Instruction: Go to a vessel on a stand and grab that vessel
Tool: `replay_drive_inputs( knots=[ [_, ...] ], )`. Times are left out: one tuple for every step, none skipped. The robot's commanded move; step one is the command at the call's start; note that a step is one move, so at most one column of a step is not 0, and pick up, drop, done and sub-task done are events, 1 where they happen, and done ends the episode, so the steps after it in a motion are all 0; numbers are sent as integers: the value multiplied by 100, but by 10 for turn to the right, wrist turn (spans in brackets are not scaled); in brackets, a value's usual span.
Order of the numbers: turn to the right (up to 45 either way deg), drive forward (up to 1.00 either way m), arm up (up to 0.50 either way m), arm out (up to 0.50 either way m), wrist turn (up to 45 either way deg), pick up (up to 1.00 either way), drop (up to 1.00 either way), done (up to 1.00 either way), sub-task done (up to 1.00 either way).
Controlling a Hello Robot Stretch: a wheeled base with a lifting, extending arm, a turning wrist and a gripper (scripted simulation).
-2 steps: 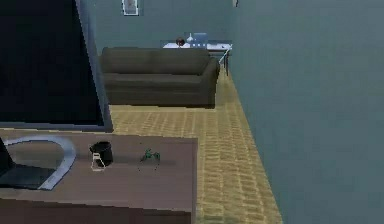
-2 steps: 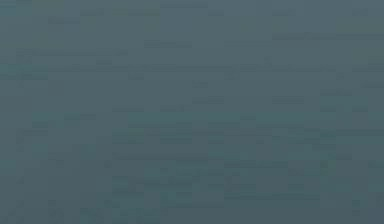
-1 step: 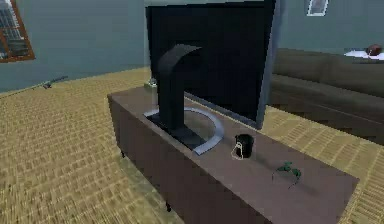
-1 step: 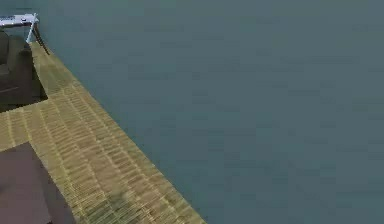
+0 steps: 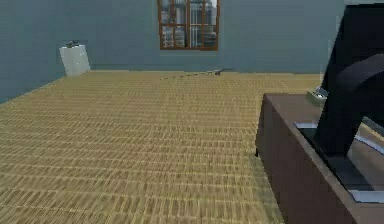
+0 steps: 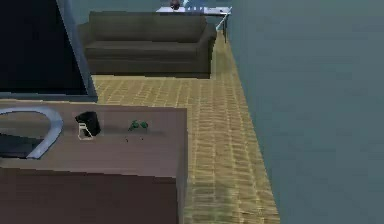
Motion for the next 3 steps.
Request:
replay_drive_inputs(
  knots=[
    [-240, 0, 0, 0, 0, 0, 0, 0, 0],
    [450, 0, 0, 0, 0, 0, 0, 0, 0],
    [450, 0, 0, 0, 0, 0, 0, 0, 0]
  ],
)
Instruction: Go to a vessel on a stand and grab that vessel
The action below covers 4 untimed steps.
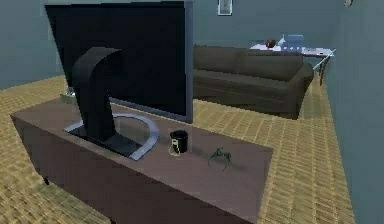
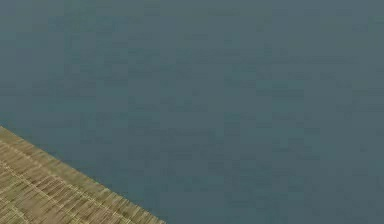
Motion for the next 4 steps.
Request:
replay_drive_inputs(
  knots=[
    [180, 0, 0, 0, 0, 0, 0, 0, 0],
    [0, 30, 0, 0, 0, 0, 0, 0, 0],
    [150, 0, 0, 0, 0, 0, 0, 0, 0],
    [0, 5, 0, 0, 0, 0, 0, 0, 0]
  ],
)
